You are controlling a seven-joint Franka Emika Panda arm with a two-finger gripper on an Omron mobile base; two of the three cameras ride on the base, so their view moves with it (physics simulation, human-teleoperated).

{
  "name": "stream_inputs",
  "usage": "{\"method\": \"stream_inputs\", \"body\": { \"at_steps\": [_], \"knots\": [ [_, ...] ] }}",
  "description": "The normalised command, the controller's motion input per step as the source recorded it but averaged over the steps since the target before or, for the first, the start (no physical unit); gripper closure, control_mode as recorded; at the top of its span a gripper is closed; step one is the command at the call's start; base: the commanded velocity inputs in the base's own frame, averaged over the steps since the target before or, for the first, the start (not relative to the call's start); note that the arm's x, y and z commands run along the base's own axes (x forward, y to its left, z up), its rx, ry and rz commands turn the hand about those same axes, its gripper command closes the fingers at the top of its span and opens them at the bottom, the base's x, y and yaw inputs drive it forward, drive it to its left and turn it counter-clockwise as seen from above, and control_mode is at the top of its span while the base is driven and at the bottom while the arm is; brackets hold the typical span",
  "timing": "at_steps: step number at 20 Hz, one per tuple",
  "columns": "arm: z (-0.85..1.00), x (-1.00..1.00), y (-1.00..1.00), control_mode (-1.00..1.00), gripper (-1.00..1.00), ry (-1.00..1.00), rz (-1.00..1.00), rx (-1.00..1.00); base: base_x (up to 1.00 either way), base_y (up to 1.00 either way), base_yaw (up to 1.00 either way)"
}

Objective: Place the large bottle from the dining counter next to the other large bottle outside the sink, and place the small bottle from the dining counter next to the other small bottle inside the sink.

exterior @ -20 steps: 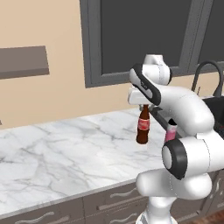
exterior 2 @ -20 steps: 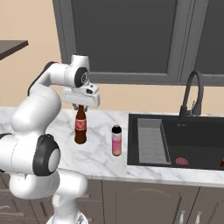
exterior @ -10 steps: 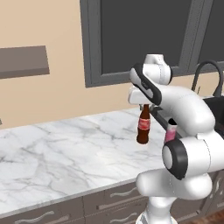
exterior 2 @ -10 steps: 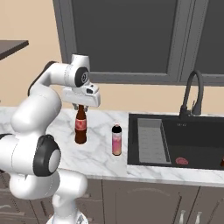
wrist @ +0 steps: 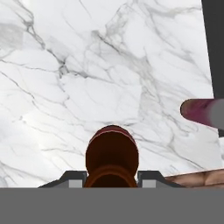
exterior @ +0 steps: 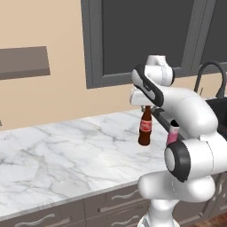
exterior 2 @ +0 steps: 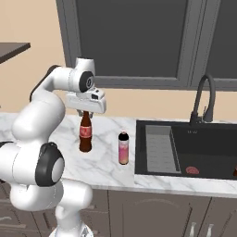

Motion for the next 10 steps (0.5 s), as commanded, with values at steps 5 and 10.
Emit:
{"method": "stream_inputs", "body": {
  "at_steps": [5,10],
  "knots": [
    [-0.21,0.22,0.07,-1.0,1.0,0.08,-0.08,0.0,0.0,0.0,0.0],
    [-0.51,0.22,0.21,-1.0,1.0,0.0,-0.1,-0.05,0.0,0.0,0.0]
  ]
}}
